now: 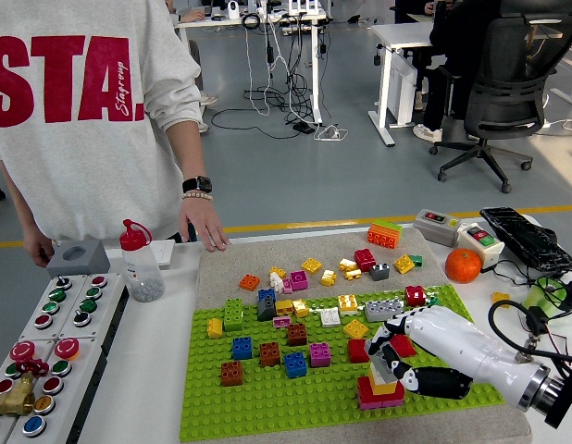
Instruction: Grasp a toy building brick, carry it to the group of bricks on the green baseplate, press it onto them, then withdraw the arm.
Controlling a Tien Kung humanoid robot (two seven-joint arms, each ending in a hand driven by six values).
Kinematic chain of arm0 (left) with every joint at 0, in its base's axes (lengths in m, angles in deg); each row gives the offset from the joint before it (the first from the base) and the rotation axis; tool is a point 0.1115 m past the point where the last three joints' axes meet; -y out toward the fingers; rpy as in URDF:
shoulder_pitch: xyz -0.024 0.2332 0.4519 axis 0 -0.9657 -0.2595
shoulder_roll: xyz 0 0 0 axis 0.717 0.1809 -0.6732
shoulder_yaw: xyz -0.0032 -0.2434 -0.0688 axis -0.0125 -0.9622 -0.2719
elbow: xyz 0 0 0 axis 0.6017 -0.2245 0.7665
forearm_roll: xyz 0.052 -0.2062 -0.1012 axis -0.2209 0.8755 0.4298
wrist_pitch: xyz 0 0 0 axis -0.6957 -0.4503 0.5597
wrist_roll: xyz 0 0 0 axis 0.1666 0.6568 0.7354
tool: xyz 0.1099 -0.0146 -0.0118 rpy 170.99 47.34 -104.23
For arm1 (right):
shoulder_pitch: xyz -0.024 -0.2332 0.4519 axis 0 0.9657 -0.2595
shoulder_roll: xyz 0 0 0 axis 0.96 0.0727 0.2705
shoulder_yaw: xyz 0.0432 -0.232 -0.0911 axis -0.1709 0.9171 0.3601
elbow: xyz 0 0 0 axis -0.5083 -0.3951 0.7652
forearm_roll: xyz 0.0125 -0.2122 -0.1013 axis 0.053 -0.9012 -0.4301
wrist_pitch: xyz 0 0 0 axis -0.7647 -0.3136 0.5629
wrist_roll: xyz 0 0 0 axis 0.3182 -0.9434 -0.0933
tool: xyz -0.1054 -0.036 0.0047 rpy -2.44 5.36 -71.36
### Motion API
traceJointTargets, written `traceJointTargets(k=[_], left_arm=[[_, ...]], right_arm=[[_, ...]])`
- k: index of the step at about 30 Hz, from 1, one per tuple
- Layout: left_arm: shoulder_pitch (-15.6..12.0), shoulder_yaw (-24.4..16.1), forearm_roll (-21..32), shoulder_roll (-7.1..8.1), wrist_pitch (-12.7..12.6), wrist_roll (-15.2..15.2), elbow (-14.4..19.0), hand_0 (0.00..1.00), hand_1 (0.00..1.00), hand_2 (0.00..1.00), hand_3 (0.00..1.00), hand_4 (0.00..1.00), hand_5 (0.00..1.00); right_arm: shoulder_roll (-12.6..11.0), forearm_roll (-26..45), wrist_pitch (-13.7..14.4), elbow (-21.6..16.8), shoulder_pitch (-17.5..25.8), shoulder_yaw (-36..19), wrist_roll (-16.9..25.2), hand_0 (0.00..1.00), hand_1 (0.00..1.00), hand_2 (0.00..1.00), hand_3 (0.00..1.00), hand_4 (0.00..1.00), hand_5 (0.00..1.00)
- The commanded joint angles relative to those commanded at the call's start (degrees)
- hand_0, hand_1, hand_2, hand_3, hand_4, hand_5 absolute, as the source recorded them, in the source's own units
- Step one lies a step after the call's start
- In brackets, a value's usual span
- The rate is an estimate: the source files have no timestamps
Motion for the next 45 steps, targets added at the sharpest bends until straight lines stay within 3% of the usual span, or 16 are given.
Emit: traceJointTargets(k=[45], left_arm=[[0.1,-0.2,-0.4,-0.02,0.1,0.0,0.0,0.67,0.616,0.578,0.459,0.241,0.998]], right_arm=[[1.4,1.1,0.2,3.7,-0.5,2.1,0.0,0.598,0.627,0.621,0.568,0.197,0.278]])
